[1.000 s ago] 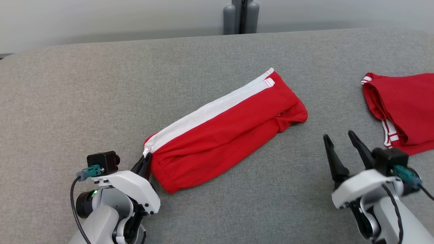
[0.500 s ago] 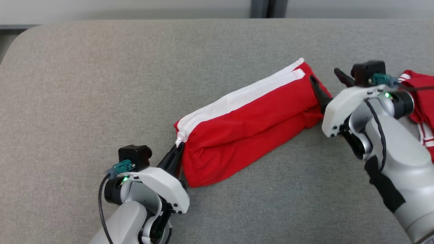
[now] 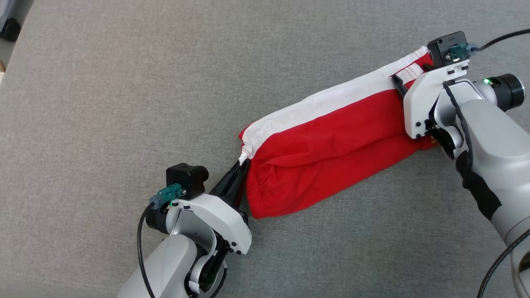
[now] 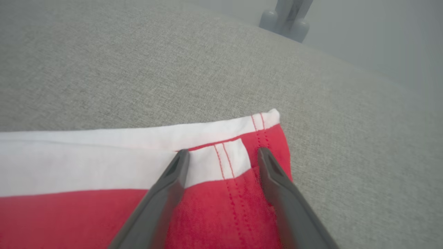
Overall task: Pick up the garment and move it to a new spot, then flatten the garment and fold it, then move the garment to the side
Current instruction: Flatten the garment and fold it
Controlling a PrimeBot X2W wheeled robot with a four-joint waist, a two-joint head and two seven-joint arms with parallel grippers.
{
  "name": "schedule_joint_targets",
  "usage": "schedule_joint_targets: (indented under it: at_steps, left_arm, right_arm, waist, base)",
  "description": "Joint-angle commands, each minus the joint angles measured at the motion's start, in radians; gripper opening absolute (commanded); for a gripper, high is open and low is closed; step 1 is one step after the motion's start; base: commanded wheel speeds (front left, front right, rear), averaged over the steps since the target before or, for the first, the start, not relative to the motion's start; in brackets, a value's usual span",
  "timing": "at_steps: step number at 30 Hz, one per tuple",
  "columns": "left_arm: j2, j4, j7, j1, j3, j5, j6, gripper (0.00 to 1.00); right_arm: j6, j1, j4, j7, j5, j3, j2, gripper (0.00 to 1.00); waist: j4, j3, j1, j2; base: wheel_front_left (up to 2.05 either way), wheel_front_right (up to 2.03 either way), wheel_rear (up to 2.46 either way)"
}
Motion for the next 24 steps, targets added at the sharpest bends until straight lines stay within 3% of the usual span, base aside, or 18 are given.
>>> schedule_joint_targets:
  at_steps: [1,4,5,6,8,9,10,11,24]
  left_arm:
    - [0.000,-0.004,0.005,-0.020,-0.004,0.008,-0.008,0.00]
    - [-0.003,-0.006,0.005,-0.028,-0.011,0.010,-0.007,0.00]
    - [-0.003,-0.006,0.005,-0.031,-0.013,0.011,-0.008,0.00]
    - [-0.004,-0.006,0.005,-0.032,-0.014,0.010,-0.009,0.00]
    - [-0.006,-0.004,0.004,-0.031,-0.016,0.009,-0.009,0.00]
    - [-0.005,-0.003,0.002,-0.030,-0.015,0.008,-0.008,0.00]
    - [-0.005,-0.004,-0.002,-0.029,-0.012,0.007,-0.005,0.00]
    - [-0.003,-0.005,-0.004,-0.028,-0.010,0.006,-0.003,0.00]
    - [0.056,-0.033,-0.040,0.002,0.034,0.014,0.035,0.00]
  right_arm:
    - [0.000,-0.020,0.019,0.011,0.001,0.012,-0.007,1.00]
    - [0.000,-0.039,0.046,0.021,0.000,0.041,-0.006,0.99]
    - [0.000,-0.041,0.052,0.023,0.005,0.047,-0.006,0.97]
    - [0.000,-0.044,0.056,0.026,0.006,0.057,-0.006,0.88]
    - [0.000,-0.050,0.063,0.027,0.002,0.079,-0.008,0.41]
    - [0.000,-0.053,0.066,0.028,0.008,0.086,-0.007,0.28]
    - [0.000,-0.055,0.065,0.026,0.013,0.093,-0.003,0.05]
    - [0.000,-0.056,0.064,0.026,0.019,0.100,-0.001,0.00]
    - [0.000,-0.054,0.058,-0.081,0.062,0.165,-0.002,0.00]
  waist:
    - [0.020,0.019,0.0000,0.0000]
    - [0.033,0.030,0.0000,0.0000]
    - [0.036,0.032,0.0000,0.0000]
    - [0.038,0.033,0.0000,0.0000]
    - [0.042,0.034,0.0000,0.0000]
    - [0.042,0.032,0.0000,0.0000]
    - [0.041,0.031,0.0000,0.0000]
    - [0.039,0.028,0.0000,0.0000]
    - [-0.033,-0.046,0.0000,0.0000]
  base:
    - [0.00,0.00,0.00]
    - [0.00,0.00,0.00]
    - [0.00,0.00,0.00]
    - [0.00,0.00,0.00]
    - [0.00,0.00,0.00]
    - [0.00,0.00,0.00]
    - [0.00,0.00,0.00]
    - [0.00,0.00,0.00]
    - [0.00,0.00,0.00]
